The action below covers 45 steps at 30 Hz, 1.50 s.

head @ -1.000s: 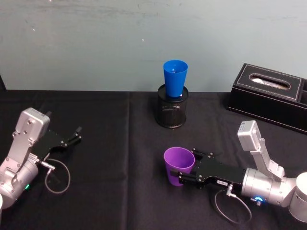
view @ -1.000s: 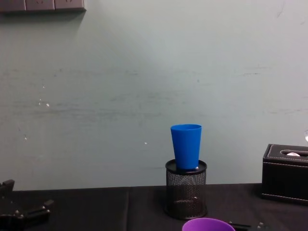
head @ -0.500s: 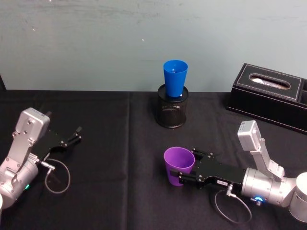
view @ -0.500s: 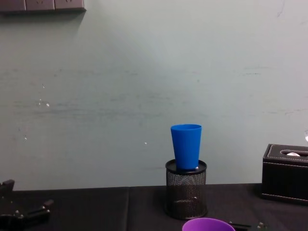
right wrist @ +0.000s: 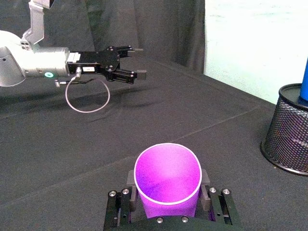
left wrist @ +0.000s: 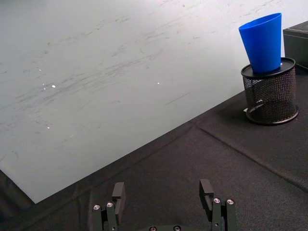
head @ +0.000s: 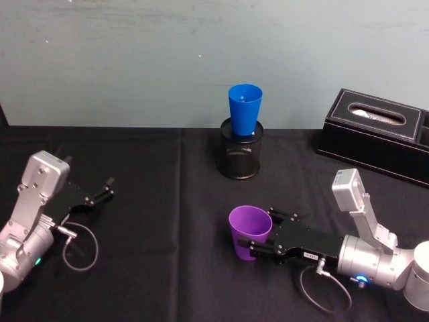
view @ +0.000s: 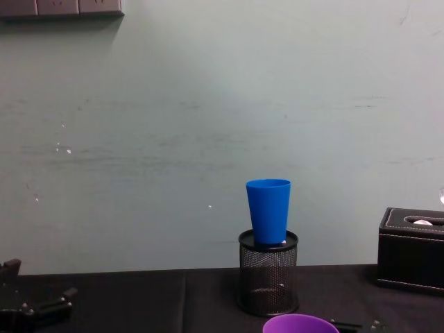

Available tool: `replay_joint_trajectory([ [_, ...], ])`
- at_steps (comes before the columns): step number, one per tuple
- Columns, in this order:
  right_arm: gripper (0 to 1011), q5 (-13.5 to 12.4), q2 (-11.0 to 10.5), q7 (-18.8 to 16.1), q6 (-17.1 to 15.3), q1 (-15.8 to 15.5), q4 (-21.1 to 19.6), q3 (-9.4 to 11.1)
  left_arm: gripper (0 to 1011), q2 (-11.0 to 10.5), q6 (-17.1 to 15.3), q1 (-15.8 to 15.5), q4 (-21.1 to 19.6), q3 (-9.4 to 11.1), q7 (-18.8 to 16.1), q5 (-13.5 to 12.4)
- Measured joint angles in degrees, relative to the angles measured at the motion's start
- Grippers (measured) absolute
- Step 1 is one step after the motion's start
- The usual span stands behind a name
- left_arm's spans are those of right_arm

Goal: Pick up one cup with a gripper and tap it against the other cup.

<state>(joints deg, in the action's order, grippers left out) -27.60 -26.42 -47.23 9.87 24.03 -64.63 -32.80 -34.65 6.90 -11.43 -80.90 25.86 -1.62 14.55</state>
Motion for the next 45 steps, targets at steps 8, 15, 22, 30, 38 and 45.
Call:
replay_joint_trajectory([
  [8, 736, -0.2, 0.0, -0.1, 0.0, 0.0, 0.0, 0.1, 1011, 0.0, 0.0, 0.0, 0.0, 0.0, 0.0, 0.0],
  [15, 736, -1.0, -1.3, -0.7, -1.4, -0.2, -2.8, 0.6, 1011, 0.0, 0.0, 0.0, 0.0, 0.0, 0.0, 0.0],
  [22, 736, -2.0, -3.6, -1.1, -6.0, 0.8, -8.2, 0.4, 1011, 0.0, 0.0, 0.0, 0.0, 0.0, 0.0, 0.0],
  [30, 736, -5.0, -5.6, -1.5, -12.5, 3.0, -12.9, 0.5, 1012, 0.0, 0.0, 0.0, 0.0, 0.0, 0.0, 0.0],
  [38, 736, -7.0, -6.6, -1.6, -15.6, 5.0, -15.1, 0.1, 1011, 0.0, 0.0, 0.0, 0.0, 0.0, 0.0, 0.0],
  [45, 736, -7.8, -7.2, -0.7, -16.0, 6.0, -16.2, -0.1, 1011, 0.0, 0.0, 0.0, 0.0, 0.0, 0.0, 0.0],
])
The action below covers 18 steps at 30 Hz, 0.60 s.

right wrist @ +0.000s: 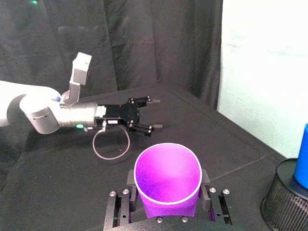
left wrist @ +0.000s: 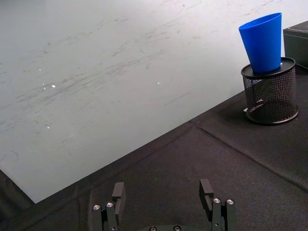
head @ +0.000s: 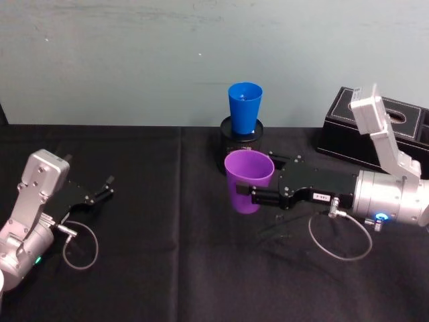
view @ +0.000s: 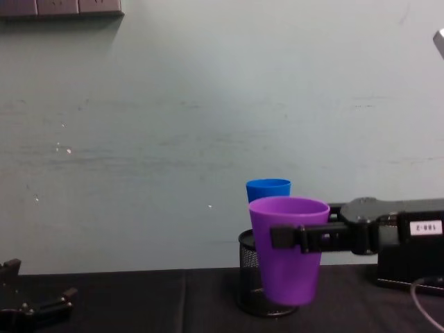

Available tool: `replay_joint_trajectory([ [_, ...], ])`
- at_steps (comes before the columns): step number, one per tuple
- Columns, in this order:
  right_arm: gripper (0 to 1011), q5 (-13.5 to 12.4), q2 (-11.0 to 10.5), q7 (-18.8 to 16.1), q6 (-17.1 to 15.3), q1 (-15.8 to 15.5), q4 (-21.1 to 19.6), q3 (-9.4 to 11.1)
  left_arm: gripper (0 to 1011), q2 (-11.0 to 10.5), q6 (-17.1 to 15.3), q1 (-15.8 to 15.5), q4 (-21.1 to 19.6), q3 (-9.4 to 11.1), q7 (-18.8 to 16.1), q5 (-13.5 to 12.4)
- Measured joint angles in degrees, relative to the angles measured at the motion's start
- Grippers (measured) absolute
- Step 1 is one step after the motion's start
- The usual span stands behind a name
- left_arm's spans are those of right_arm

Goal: Pick up one cup with a gripper and tap it against the other cup.

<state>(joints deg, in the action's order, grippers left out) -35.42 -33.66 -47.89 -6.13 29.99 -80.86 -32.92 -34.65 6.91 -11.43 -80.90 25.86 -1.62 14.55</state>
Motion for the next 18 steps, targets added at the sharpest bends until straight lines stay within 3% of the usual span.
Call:
replay_joint_trajectory([
  [18, 736, -1.1, -0.7, 0.9, -0.1, 0.9, -0.7, -0.3, 1011, 0.0, 0.0, 0.0, 0.0, 0.0, 0.0, 0.0],
])
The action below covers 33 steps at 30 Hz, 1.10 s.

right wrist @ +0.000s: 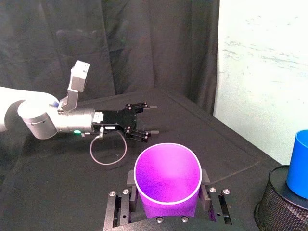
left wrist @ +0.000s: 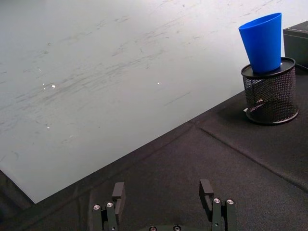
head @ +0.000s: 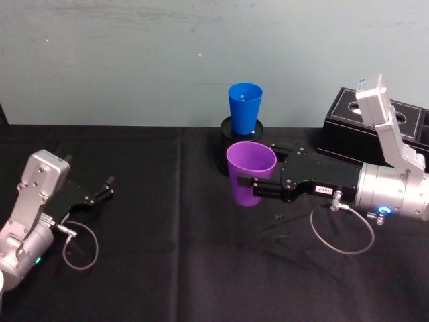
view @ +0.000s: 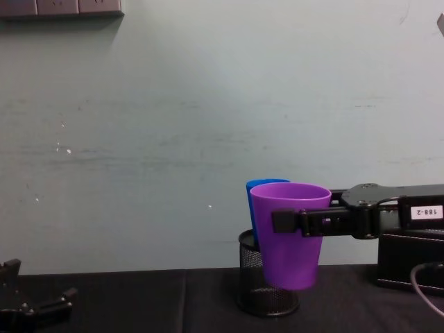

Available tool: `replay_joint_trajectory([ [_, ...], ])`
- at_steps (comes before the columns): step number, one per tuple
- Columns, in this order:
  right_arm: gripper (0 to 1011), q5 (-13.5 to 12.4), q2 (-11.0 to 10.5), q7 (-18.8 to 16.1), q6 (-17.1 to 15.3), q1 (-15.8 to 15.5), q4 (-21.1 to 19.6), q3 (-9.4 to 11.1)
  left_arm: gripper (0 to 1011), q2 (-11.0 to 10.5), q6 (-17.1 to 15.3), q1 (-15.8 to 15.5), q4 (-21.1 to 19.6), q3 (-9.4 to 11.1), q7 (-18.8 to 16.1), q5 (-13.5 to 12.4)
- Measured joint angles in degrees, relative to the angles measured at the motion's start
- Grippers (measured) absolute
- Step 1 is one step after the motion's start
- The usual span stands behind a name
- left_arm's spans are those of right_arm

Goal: Pick up one cup with a gripper and tap it against the other cup.

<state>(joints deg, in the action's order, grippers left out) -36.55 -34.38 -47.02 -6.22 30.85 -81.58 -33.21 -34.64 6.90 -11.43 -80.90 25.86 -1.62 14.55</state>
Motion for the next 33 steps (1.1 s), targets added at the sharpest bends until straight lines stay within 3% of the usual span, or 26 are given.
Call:
replay_joint_trajectory([
  [33, 736, 0.3, 0.1, 0.0, 0.1, -0.1, 0.2, 0.1, 1011, 0.0, 0.0, 0.0, 0.0, 0.0, 0.0, 0.0],
])
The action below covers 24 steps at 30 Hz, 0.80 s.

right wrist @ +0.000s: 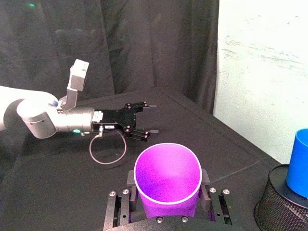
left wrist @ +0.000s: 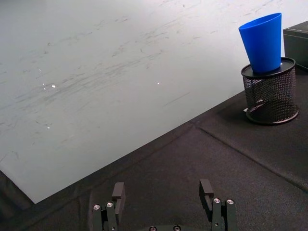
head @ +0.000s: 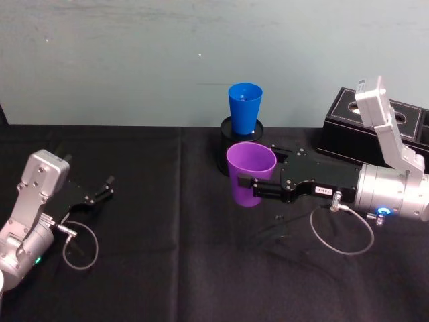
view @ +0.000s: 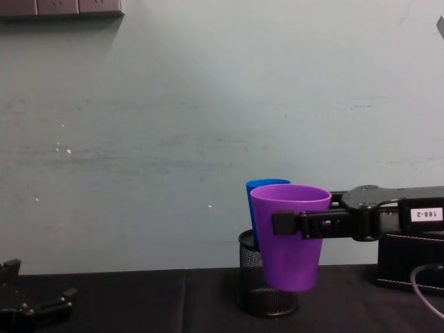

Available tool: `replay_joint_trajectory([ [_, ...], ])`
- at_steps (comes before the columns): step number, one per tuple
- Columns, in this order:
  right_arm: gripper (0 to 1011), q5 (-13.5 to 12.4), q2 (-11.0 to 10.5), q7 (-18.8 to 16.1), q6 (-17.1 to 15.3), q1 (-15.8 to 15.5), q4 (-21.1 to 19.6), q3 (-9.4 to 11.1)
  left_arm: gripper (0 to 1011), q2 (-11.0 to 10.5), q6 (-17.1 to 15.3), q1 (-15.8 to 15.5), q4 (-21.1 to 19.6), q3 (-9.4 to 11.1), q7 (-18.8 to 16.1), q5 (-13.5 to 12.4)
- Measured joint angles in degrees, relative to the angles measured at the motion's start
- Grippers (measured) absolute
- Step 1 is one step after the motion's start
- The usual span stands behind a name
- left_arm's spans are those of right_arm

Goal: Pick up one cup with a gripper and tap it against the other cup.

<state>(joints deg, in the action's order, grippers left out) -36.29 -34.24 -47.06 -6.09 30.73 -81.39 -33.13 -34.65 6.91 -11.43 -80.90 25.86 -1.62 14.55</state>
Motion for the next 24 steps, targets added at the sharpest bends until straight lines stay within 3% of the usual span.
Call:
replay_joint_trajectory([
  [24, 736, 0.0, 0.0, 0.0, 0.0, 0.0, 0.0, 0.0, 1012, 0.0, 0.0, 0.0, 0.0, 0.0, 0.0, 0.0],
])
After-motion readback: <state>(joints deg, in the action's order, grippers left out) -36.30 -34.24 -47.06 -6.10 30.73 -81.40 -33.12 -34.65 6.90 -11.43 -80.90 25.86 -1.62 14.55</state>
